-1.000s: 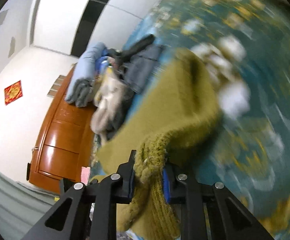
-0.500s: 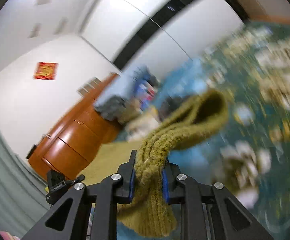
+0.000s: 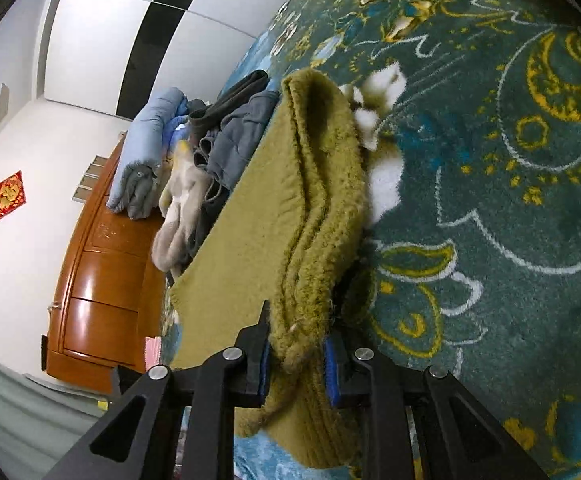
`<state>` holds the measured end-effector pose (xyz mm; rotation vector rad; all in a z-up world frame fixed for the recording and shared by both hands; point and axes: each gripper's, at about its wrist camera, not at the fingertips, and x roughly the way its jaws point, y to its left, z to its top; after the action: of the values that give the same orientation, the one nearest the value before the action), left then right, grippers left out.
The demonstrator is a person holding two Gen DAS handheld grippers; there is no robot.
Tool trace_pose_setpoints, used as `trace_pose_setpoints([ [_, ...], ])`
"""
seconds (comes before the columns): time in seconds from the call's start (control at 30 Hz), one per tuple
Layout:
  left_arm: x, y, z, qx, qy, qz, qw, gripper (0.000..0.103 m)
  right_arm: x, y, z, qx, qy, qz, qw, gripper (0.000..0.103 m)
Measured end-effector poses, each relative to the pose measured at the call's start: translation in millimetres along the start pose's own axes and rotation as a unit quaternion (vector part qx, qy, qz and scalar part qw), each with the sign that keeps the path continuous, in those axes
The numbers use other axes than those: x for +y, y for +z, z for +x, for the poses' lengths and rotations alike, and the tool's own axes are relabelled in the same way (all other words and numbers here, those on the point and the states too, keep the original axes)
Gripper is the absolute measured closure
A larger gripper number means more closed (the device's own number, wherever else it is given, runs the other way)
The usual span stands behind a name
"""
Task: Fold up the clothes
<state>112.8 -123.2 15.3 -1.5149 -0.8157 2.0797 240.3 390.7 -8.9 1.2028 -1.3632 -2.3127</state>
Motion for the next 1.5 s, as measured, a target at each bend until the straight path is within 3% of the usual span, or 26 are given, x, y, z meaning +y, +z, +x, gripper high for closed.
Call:
trace_pose_setpoints([
  [0.07,1.5,-1.7,-9.6,-0.014,0.022,0.003,0.9996,0.072,1.5,0.8,0.1,0.000,-0.003,0.001,1.000,0.081],
  [0.23,-10.6,-8.2,-50.9,-0.082,0.084,0.045,0.9921,0.070,-4.5,-2.1,1.9,0.003,-0.011,0.004,1.000,0.081],
  [0.37,-56.6,-12.6,-50.4,-0.107,0.085,0.107,0.9848,0.069,-9.1,-3.8,1.7,0.001,-0.011,0.012,1.000,0.080],
  [0.6,-134.9,-55.6,25.8,-0.052,0.050,0.206,0.9760,0.069,-5.1,-6.0,-0.1,-0.004,-0.022,0.013,1.000,0.080],
  [0.8,-157.5,-101.0,83.4,0.002,0.093,0.249,0.9640,0.070,0.5,-8.5,-0.7,-0.008,-0.035,0.007,0.999,0.080],
  [1.03,-155.7,-112.6,96.9,-0.006,0.119,0.284,0.9513,0.070,22.5,-9.5,-1.5,-0.007,-0.093,-0.028,0.995,0.080],
  [1.1,-156.0,-113.7,98.0,-0.009,0.114,0.287,0.9509,0.070,30.7,-10.4,-1.7,-0.010,-0.112,-0.040,0.993,0.080],
  [1.3,-135.9,-92.3,67.2,0.000,0.040,0.229,0.9726,0.070,45.0,-9.6,-2.8,-0.013,-0.143,-0.055,0.988,0.080],
  [1.4,-119.4,-70.8,33.2,-0.045,0.039,0.206,0.9768,0.070,60.7,-2.4,-4.7,-0.014,-0.145,-0.061,0.987,0.080],
  [1.5,-96.9,-50.9,-1.5,-0.092,0.041,0.177,0.9791,0.070,100.2,7.6,0.2,-0.018,-0.153,-0.114,0.981,0.080],
])
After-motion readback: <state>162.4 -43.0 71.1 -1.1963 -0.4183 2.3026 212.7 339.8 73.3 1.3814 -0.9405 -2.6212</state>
